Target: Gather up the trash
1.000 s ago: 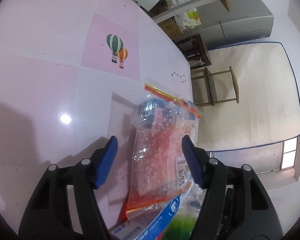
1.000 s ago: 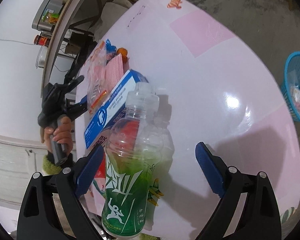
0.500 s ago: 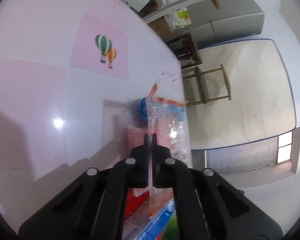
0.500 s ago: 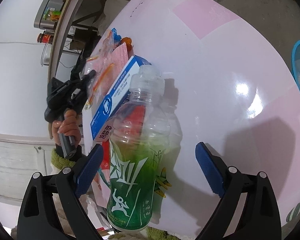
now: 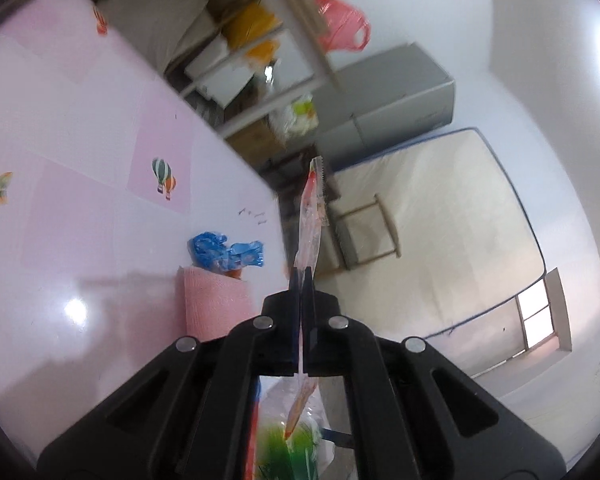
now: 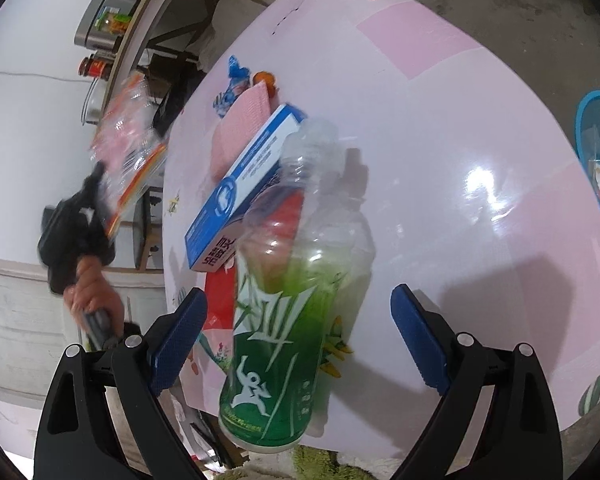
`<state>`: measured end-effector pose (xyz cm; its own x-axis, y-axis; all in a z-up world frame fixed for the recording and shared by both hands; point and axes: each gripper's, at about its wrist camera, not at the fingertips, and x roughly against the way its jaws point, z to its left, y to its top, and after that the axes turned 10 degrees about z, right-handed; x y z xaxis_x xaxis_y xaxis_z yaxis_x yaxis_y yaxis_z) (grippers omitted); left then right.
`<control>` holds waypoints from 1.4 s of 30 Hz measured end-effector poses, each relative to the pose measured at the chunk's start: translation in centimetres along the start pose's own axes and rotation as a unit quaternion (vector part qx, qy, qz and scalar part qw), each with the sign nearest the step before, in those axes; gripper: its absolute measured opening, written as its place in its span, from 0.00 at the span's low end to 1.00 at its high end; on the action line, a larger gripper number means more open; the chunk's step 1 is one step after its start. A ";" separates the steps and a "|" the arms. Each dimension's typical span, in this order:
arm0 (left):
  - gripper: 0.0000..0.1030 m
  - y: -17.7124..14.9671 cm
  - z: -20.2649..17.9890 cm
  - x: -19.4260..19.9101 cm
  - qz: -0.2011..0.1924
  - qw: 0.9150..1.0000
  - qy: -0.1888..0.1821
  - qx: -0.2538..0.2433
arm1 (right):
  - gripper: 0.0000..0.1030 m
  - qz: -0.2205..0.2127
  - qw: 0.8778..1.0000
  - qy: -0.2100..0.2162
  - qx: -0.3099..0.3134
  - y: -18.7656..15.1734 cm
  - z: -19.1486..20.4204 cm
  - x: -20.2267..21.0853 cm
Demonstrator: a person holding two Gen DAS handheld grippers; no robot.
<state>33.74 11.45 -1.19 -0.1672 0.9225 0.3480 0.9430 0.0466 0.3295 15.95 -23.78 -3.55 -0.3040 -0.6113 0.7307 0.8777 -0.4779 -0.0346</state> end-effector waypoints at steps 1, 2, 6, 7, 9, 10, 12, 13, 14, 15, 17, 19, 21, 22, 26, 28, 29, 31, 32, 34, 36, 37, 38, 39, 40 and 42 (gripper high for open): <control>0.00 -0.8 -0.3 1.2 -0.011 1.000 0.005 -0.004 | 0.87 0.000 1.000 -0.001 0.000 -0.1 0.1 -0.1; 0.00 -1.9 -0.7 2.3 -0.026 1.000 0.015 -0.008 | 0.87 -0.001 1.000 -0.004 0.000 -0.1 0.3 -0.2; 0.00 -6.7 -1.0 6.6 -0.083 0.996 0.036 0.000 | 0.87 -0.004 1.000 -0.021 -0.008 -0.4 0.7 -0.7; 0.00 -7.6 -0.8 7.4 -0.094 0.995 0.042 0.002 | 0.87 -0.003 1.000 -0.024 -0.010 -0.6 0.8 -0.8; 0.00 -10.2 -0.4 9.1 -0.116 0.992 0.042 0.015 | 0.87 -0.003 0.999 -0.032 -0.013 -0.7 0.9 -1.1; 0.00 -11.3 0.0 9.9 -0.122 0.992 0.035 0.024 | 0.87 -0.003 0.999 -0.034 -0.016 -0.7 1.0 -1.3; 0.00 -13.4 0.7 10.7 -0.128 0.991 0.021 0.037 | 0.87 -0.004 0.999 -0.042 -0.018 -0.6 1.4 -1.8; 0.00 -14.3 1.1 10.8 -0.127 0.991 0.017 0.043 | 0.87 -0.004 0.999 -0.046 -0.016 -0.7 1.6 -2.1; 0.00 -15.0 1.5 10.9 -0.124 0.991 0.015 0.048 | 0.87 -0.004 0.999 -0.052 -0.013 -0.8 1.9 -2.4; 0.00 -16.1 1.9 11.0 -0.120 0.991 0.016 0.057 | 0.87 -0.003 0.998 -0.061 -0.012 -0.8 2.1 -2.7; 0.00 -17.5 2.6 11.3 -0.114 0.991 0.010 0.065 | 0.87 0.002 0.998 -0.068 -0.008 -1.0 2.5 -3.3; 0.00 -19.0 3.0 11.9 -0.111 0.991 -0.002 0.074 | 0.87 0.005 0.997 -0.078 -0.001 -1.2 2.8 -3.9; 0.00 -20.1 3.5 11.6 -0.106 0.991 -0.011 0.083 | 0.87 0.007 0.996 -0.087 0.007 -1.2 3.0 -4.4; 0.00 -20.6 3.7 11.5 -0.104 0.991 -0.011 0.085 | 0.87 0.008 0.996 -0.094 0.007 -1.2 3.0 -4.6; 0.00 -21.6 4.6 10.8 -0.096 0.991 -0.007 0.094 | 0.77 0.009 0.994 -0.110 0.017 -1.1 3.0 -4.8; 0.00 -21.8 4.9 10.5 -0.093 0.991 -0.006 0.094 | 0.68 0.013 0.993 -0.116 0.023 -1.0 3.0 -4.8; 0.00 -22.0 5.0 10.4 -0.090 0.991 -0.006 0.094 | 0.66 0.017 0.993 -0.113 0.027 -0.9 3.0 -4.8; 0.00 -21.9 5.1 10.0 -0.083 0.992 -0.003 0.093 | 0.64 0.023 0.993 -0.115 0.034 -0.7 3.1 -4.7; 0.00 -21.9 5.1 9.9 -0.080 0.993 -0.003 0.092 | 0.63 0.023 0.991 -0.122 0.040 -0.7 3.1 -4.6; 0.00 -21.8 4.9 9.6 -0.072 0.994 -0.005 0.086 | 0.63 0.033 0.989 -0.134 0.057 -0.4 3.2 -4.4; 0.00 -21.9 4.7 9.4 -0.066 0.995 -0.005 0.080 | 0.63 0.041 0.986 -0.146 0.069 -0.1 3.2 -4.1; 0.00 -21.9 4.6 9.3 -0.062 0.995 -0.005 0.076 | 0.63 0.041 0.985 -0.152 0.073 0.0 3.1 -3.9; 0.00 -21.8 4.4 9.1 -0.059 0.996 -0.004 0.072 | 0.63 0.042 0.983 -0.160 0.082 0.1 3.1 -3.8; 0.00 -21.8 4.3 9.0 -0.056 0.996 0.000 0.068 | 0.63 0.043 0.982 -0.164 0.088 0.1 3.2 -3.8; 0.00 -21.8 4.4 8.8 -0.054 0.996 0.001 0.067 | 0.64 0.044 0.981 -0.167 0.092 0.2 3.2 -3.8; 0.00 -21.8 4.5 8.5 -0.050 0.997 -0.001 0.067 | 0.69 0.042 0.979 -0.174 0.098 0.2 3.3 -3.6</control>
<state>13.03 20.00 -9.32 -0.2611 0.9117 0.3172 0.9518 0.1883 0.2421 18.41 -19.57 -3.95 -0.1131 -0.3754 0.9200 0.9590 -0.2835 0.0022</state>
